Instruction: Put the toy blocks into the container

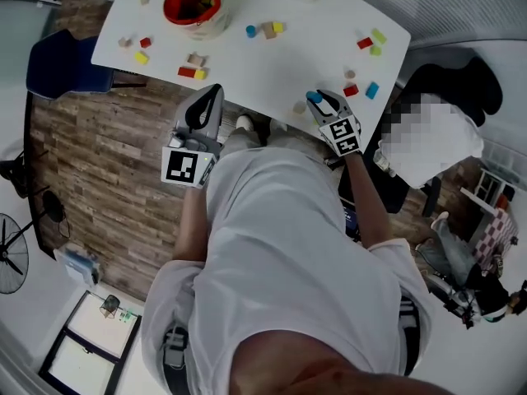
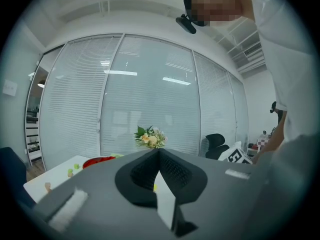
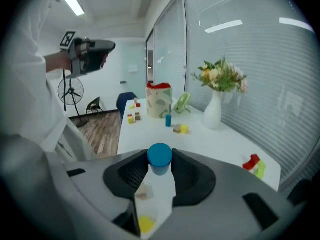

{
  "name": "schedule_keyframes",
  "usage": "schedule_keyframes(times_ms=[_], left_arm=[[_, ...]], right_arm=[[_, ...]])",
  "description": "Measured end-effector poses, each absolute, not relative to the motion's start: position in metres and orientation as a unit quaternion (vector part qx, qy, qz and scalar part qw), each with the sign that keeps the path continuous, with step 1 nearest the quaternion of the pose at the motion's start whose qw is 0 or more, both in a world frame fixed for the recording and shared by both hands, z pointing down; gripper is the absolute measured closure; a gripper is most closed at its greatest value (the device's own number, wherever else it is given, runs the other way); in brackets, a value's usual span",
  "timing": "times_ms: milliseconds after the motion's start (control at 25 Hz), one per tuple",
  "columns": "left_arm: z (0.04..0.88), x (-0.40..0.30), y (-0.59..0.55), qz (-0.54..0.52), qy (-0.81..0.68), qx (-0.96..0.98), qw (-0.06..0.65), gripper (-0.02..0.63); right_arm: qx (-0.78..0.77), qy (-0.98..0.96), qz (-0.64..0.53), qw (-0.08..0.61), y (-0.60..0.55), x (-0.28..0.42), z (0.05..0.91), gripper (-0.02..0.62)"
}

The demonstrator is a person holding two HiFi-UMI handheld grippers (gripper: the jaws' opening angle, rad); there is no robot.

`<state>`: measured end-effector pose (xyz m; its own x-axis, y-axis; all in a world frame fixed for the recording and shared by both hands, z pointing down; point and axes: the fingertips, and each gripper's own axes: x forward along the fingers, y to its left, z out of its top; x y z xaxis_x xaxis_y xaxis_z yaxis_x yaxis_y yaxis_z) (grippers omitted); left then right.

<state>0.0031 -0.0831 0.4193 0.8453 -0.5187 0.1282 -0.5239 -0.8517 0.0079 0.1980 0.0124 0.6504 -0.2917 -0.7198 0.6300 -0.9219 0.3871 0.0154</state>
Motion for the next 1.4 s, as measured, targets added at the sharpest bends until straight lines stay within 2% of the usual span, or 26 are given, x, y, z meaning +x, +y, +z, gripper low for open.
schedule_keyframes(times_ms=[240,360,560,760,960,1000,1080,1160,1400], left_arm=[[0.418,-0.039,-0.098,0.048,-0.308,0.95,0.026,0.612],[0.417,-0.066,-0.102,0.042,-0.337,0.94,0.033,0.612],[0.417,-0.111,-0.103,0.034,-0.39,0.919,0.045,0.612],[0.417,-0.15,-0.096,0.037,-0.436,0.898,0.051,0.612],[0.415,-0.169,-0.092,0.034,-0.465,0.883,0.053,0.612],[0.416,-0.171,-0.092,0.036,-0.467,0.882,0.052,0.612],[0.417,-0.171,-0.091,0.042,-0.467,0.882,0.049,0.612],[0.418,-0.169,-0.091,0.044,-0.462,0.885,0.048,0.612],[0.414,-0.145,-0.101,0.041,-0.428,0.902,0.038,0.612]], right_arm=[[0.506,-0.834,0.08,0.204,-0.096,0.151,0.532,0.451],[0.485,-0.854,0.038,0.187,-0.16,0.119,0.493,0.451],[0.448,-0.868,0.012,0.214,-0.276,0.062,0.487,0.451],[0.42,-0.861,0.033,0.284,-0.357,0.021,0.53,0.451],[0.416,-0.846,0.053,0.328,-0.382,0.014,0.56,0.448],[0.417,-0.845,0.054,0.331,-0.384,0.014,0.562,0.419],[0.417,-0.845,0.061,0.328,-0.383,0.016,0.561,0.321],[0.417,-0.848,0.065,0.319,-0.38,0.018,0.556,0.295],[0.447,-0.861,0.063,0.234,-0.315,0.046,0.52,0.299]])
